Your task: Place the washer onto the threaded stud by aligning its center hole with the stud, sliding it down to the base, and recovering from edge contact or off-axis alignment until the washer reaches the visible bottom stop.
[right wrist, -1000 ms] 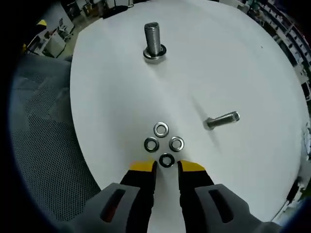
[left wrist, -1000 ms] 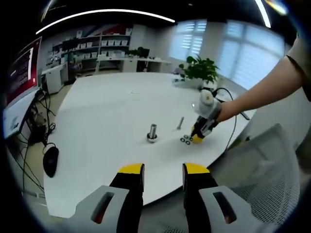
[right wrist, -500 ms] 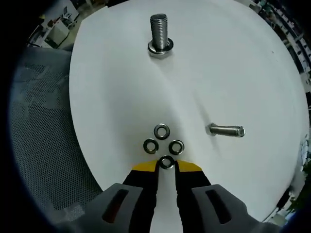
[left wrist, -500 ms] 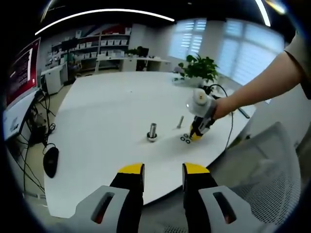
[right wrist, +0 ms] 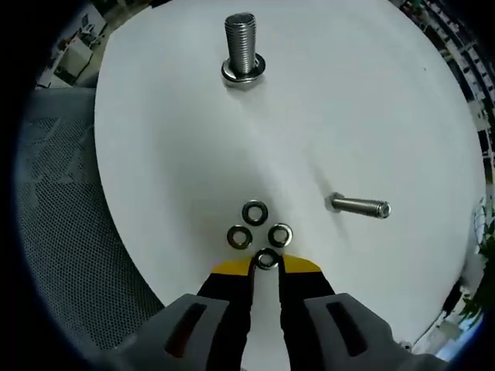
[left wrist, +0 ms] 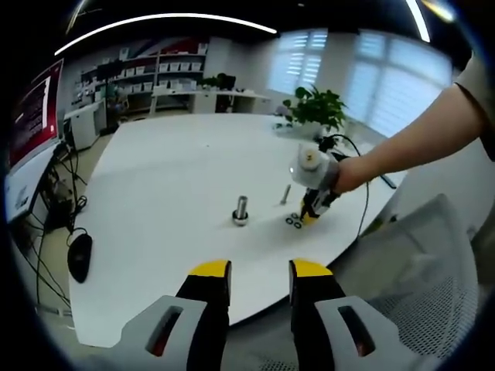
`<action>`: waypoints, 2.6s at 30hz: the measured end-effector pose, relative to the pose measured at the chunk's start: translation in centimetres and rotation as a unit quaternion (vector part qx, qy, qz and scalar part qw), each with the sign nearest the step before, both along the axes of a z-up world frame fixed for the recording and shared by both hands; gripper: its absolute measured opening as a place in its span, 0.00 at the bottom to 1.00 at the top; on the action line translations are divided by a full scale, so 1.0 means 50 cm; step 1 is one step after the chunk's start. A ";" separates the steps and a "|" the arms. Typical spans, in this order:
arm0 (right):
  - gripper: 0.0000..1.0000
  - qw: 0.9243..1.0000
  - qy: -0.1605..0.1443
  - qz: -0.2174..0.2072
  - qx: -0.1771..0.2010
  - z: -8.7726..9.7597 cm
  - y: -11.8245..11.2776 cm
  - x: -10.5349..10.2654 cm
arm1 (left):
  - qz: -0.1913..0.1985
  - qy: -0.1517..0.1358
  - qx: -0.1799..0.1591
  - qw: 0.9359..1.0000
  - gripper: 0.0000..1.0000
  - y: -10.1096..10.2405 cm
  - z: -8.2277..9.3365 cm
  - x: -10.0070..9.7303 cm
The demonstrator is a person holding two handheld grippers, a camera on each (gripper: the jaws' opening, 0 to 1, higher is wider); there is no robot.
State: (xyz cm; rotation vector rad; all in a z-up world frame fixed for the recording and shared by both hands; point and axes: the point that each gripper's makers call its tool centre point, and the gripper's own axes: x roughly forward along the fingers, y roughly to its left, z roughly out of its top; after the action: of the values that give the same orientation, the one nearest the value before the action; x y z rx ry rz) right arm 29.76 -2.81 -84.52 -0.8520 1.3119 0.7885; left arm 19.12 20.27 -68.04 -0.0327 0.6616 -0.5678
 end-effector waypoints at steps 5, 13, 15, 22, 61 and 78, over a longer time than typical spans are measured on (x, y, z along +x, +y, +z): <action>0.14 1.000 -0.024 0.012 0.013 0.002 -0.002 -0.003 | -0.004 -0.001 0.000 1.000 0.28 -0.003 0.000 -0.001; 0.14 0.998 -0.026 -0.044 0.040 0.005 -0.023 -0.020 | -0.007 -0.004 -0.001 1.000 0.28 -0.005 0.002 0.000; 0.14 0.997 -0.030 -0.055 0.050 0.008 -0.028 -0.030 | -0.007 -0.007 -0.004 1.000 0.28 -0.006 0.005 0.001; 0.14 0.994 -0.060 -0.059 0.070 0.059 -0.036 -0.003 | -0.009 -0.007 -0.005 1.000 0.27 -0.008 0.006 0.000; 0.14 0.989 -0.113 -0.011 0.091 0.127 0.026 0.145 | -0.005 -0.009 -0.004 1.000 0.27 -0.004 0.008 0.003; 0.14 0.993 -0.087 -0.005 0.076 0.085 0.029 0.152 | -0.004 -0.003 0.000 1.000 0.26 -0.002 0.003 0.001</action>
State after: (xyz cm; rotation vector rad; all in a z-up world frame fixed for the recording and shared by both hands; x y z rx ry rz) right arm 37.35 -1.34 -80.28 -0.7728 1.0875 0.7776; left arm 19.19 20.17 -67.91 -0.0291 0.6554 -0.5749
